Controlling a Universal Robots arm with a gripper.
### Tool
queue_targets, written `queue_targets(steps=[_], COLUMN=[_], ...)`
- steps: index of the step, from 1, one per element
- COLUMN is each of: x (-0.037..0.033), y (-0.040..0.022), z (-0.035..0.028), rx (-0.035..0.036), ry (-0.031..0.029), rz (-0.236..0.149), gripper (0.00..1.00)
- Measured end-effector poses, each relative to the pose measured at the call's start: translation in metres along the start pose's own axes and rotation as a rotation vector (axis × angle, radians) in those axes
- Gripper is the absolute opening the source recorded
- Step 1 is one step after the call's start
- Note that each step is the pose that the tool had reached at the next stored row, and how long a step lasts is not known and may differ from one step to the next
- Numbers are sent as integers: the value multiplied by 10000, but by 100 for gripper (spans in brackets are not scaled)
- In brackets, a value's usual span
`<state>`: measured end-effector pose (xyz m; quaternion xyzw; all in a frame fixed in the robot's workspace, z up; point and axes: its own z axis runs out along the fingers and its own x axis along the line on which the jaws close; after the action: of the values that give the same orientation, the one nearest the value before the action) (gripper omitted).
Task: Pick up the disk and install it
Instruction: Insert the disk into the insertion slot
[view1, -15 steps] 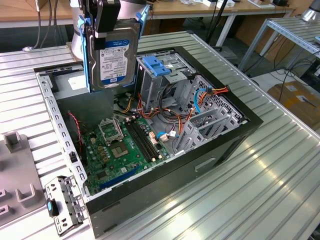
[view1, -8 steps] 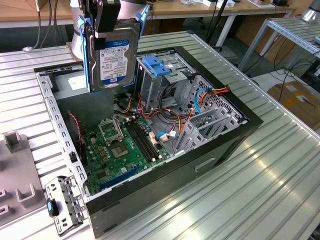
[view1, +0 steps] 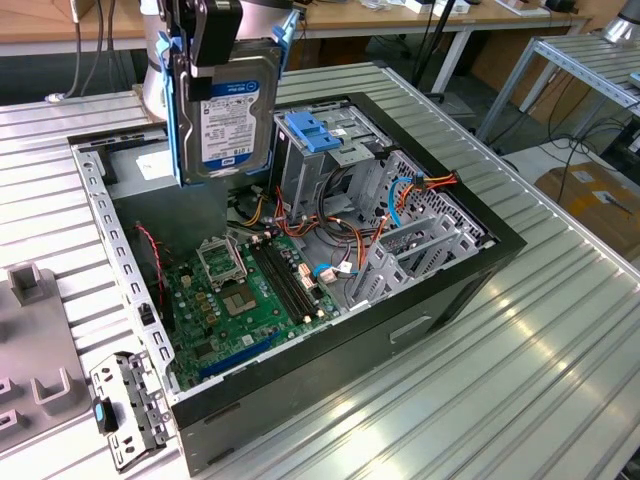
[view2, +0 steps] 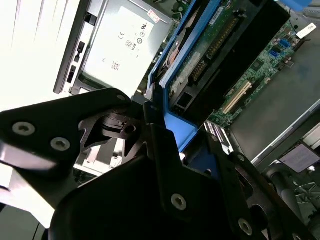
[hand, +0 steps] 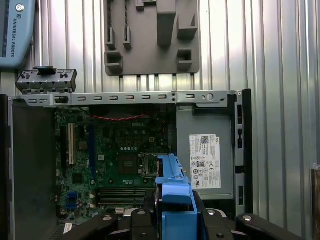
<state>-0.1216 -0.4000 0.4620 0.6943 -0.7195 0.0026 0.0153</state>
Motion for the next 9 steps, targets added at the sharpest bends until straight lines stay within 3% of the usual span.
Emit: queue_targets(steps=[2,3,5,8,9], x=[21,94,322,354,357], y=[-1,-3,-17,-116,-196], z=[1,3,11,14,15], rx=[0,0,0,0,0], ry=[0,0,0,0,0], rz=[0,0,0,0,2], gripper=[37,37,37,37,37])
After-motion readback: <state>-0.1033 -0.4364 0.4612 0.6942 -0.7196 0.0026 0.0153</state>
